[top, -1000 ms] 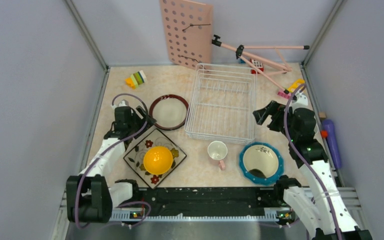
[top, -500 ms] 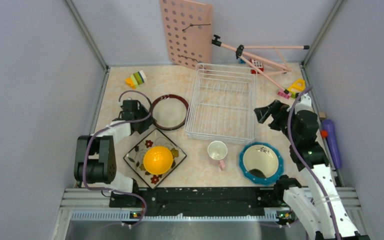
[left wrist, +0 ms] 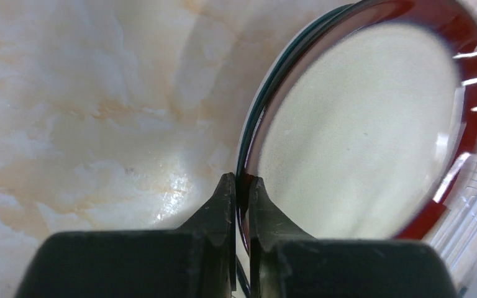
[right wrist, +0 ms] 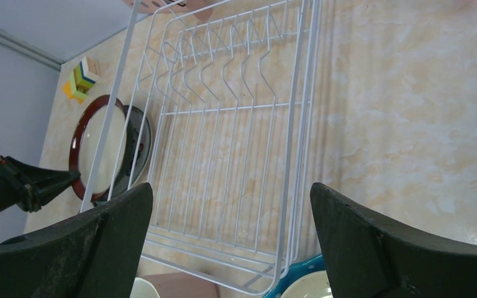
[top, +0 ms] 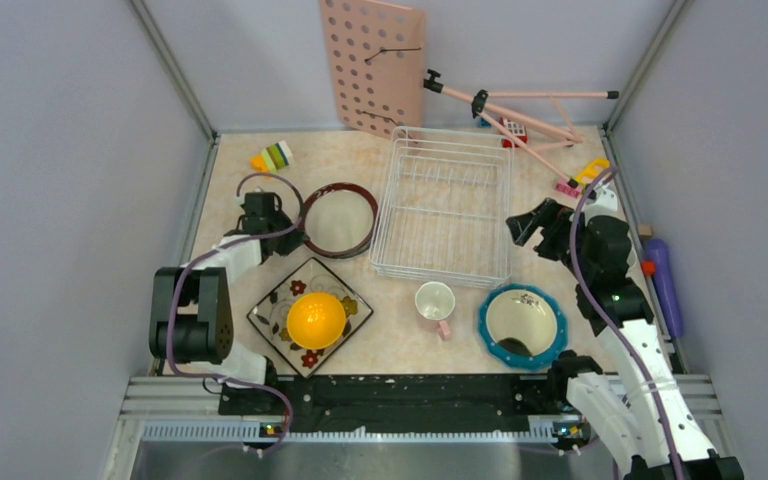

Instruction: Load the mixed dishes into the dish rack

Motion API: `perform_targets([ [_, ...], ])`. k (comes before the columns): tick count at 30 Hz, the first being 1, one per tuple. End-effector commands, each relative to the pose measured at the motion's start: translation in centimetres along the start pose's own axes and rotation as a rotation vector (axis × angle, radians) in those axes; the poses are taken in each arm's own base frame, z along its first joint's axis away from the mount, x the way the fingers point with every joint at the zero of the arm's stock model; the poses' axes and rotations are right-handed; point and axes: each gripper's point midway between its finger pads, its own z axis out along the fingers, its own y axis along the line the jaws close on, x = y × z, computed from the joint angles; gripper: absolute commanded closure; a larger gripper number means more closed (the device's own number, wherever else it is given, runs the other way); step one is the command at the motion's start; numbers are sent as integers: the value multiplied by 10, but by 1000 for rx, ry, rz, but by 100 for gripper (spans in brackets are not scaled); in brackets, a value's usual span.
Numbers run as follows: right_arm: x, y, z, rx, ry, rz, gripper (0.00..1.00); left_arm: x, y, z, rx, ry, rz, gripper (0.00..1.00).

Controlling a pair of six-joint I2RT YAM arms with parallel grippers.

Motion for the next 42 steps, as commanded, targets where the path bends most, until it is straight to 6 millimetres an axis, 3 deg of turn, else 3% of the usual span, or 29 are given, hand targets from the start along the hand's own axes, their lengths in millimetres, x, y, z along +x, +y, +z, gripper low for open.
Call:
perform_targets([
  [1, -20, 6, 1, 2, -62, -11, 4, -17, 7, -23, -46, -96, 32, 100],
  [6, -24, 1, 4, 36, -70, -9, 5, -20, 0, -43, -23, -121, 16, 100],
  [14, -28, 10, 5, 2, -70, 12, 5, -22, -21, -68, 75, -137, 0, 100],
  [20, -27, 13, 6, -10, -54, 28, 5, -24, -20, -81, 76, -159, -1, 100],
  [30, -36, 38, 14, -99, -15, 61, 5, -37, -39, -118, 167, -252, 17, 100],
  [34, -34, 38, 17, -103, -8, 71, 5, -32, -34, -107, 159, -235, 11, 100],
  [42, -29, 35, 19, -94, 8, 74, 5, 0, -18, -47, 135, -80, -59, 100],
])
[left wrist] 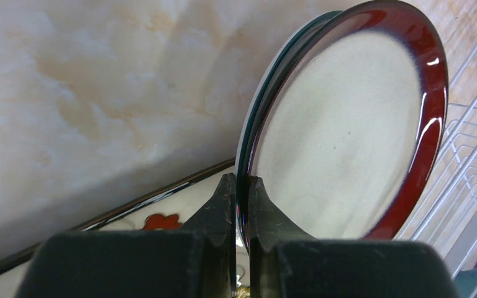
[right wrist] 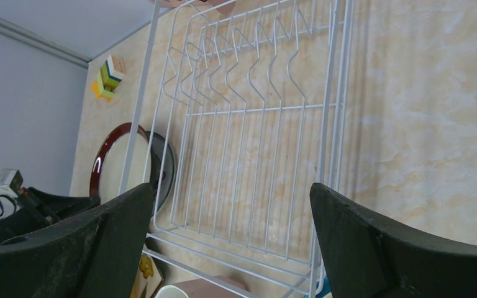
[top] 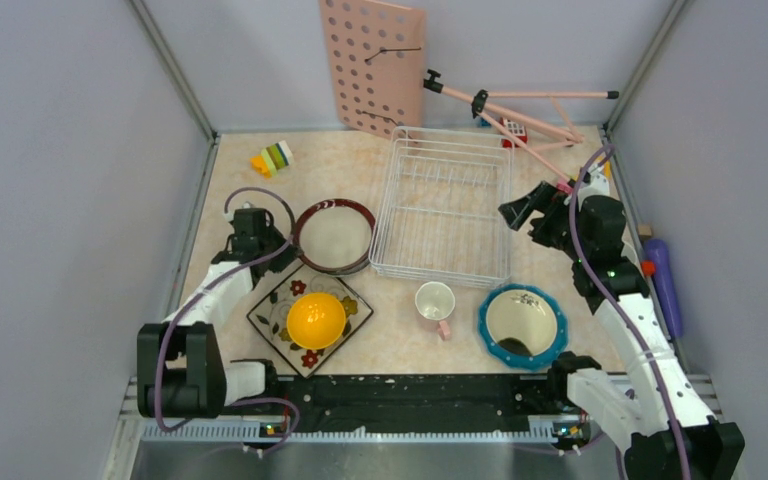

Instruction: Load the mixed dishes into the dish rack

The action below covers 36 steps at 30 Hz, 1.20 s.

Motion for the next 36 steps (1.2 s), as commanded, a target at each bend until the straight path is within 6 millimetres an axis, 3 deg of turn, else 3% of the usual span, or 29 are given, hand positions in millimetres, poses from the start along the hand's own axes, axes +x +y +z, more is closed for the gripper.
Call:
perform_targets([
  [1, -19, 19, -3, -58, -52, -14, 5, -15, -33, 22, 143, -26, -46, 100],
  [3, -20, 19, -4, -54, -53, -19, 5, -13, -32, 29, 128, -9, -48, 100],
  [6, -19, 18, -4, -51, -52, -24, 5, -16, -27, 34, 84, -6, -41, 78],
  [12, -21, 20, -4, -59, -55, -25, 5, -27, -17, 45, -4, -20, -11, 59],
  [22, -29, 24, -5, -57, -57, -53, 5, -27, -12, 49, -43, 0, 14, 62],
  [31, -25, 21, -8, -51, -63, -54, 5, -14, -38, 62, 96, 103, 37, 69],
  [36, -26, 21, -7, -53, -63, -56, 5, -12, -35, 61, 79, 108, 42, 69],
])
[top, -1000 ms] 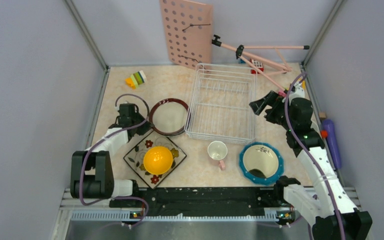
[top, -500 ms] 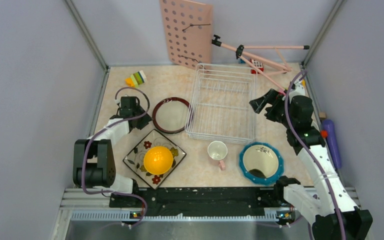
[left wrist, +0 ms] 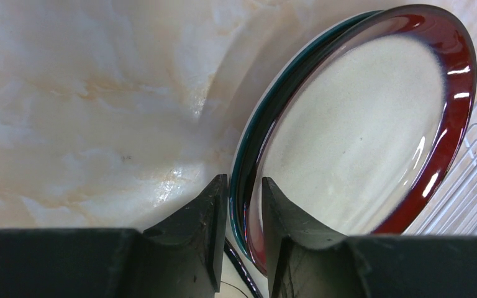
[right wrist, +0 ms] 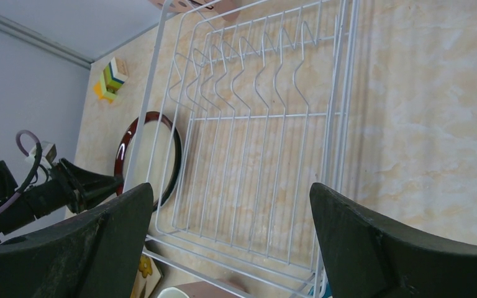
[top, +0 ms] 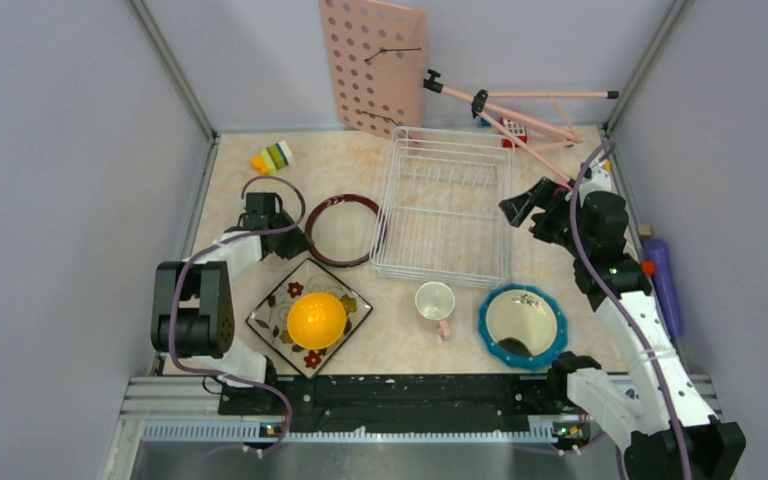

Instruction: Load the mixed dishes into the dish rack

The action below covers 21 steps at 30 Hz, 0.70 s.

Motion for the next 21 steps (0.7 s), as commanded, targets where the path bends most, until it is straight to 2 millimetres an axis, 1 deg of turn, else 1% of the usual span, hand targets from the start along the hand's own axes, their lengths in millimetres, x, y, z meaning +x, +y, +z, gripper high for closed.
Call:
perform_targets([
  [1, -17, 15, -5, -44, -53, -30, 5, -15, -18, -8, 61, -48, 35, 69],
  [4, -17, 16, -4, -48, -50, -32, 5, -19, -15, -14, 42, -83, 43, 69],
  [8, -16, 16, -2, -50, -44, -29, 5, -22, -17, -19, 42, -90, 52, 72],
  [12, -15, 17, -2, -59, -35, -27, 5, -24, -21, -23, 46, -89, 60, 69],
  [15, -16, 18, -2, -59, -38, -28, 5, -22, -22, -20, 53, -69, 61, 69],
  [21, -15, 18, -2, -62, -33, -29, 5, -10, -22, -5, 75, -4, 41, 70],
])
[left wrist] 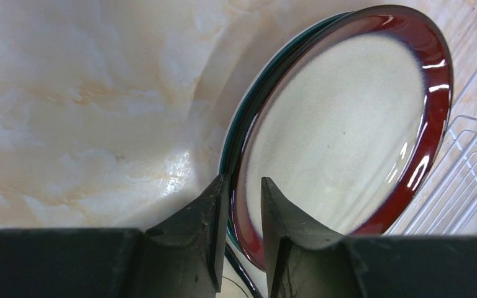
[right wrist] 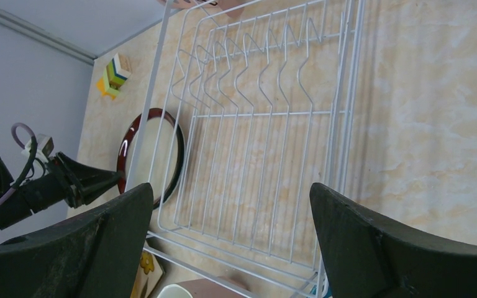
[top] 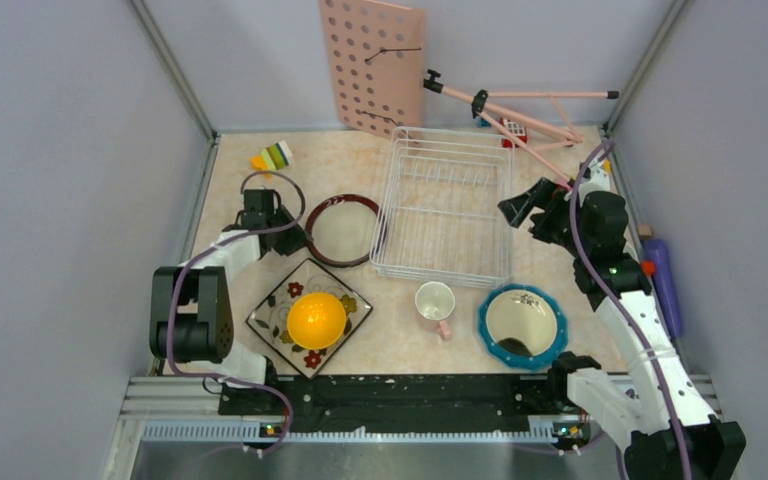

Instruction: Load the mixed dishes into the dish rack

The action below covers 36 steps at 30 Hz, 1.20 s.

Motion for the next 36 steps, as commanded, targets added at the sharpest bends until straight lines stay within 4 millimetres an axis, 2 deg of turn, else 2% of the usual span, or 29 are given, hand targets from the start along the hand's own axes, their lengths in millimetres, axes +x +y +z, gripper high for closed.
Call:
perform_targets([
  [1, -17, 16, -3, -50, -45, -31, 5, -4, -15, 7, 61, 16, 3, 70],
  [10, -17, 15, -4, -40, -45, -36, 5, 1, -21, 12, 101, 50, -12, 73],
  [13, -17, 14, -5, -39, -45, -38, 5, 2, -31, 8, 151, 48, -21, 82],
  [16, -17, 14, -5, -37, -45, -38, 5, 0, -37, 4, 191, 32, -32, 100],
  [20, -16, 14, -6, -36, -45, -39, 5, -3, -40, 0, 205, 20, -25, 100],
  [26, -15, 12, -6, -31, -43, -42, 5, -17, -28, -18, 114, -72, 2, 100],
  [31, -12, 2, -2, 25, -1, -66, 5, -26, -13, -36, 23, -143, 24, 100],
  [36, -10, 3, 0, 20, 4, -59, 5, -30, 3, -43, -57, -184, 28, 100],
])
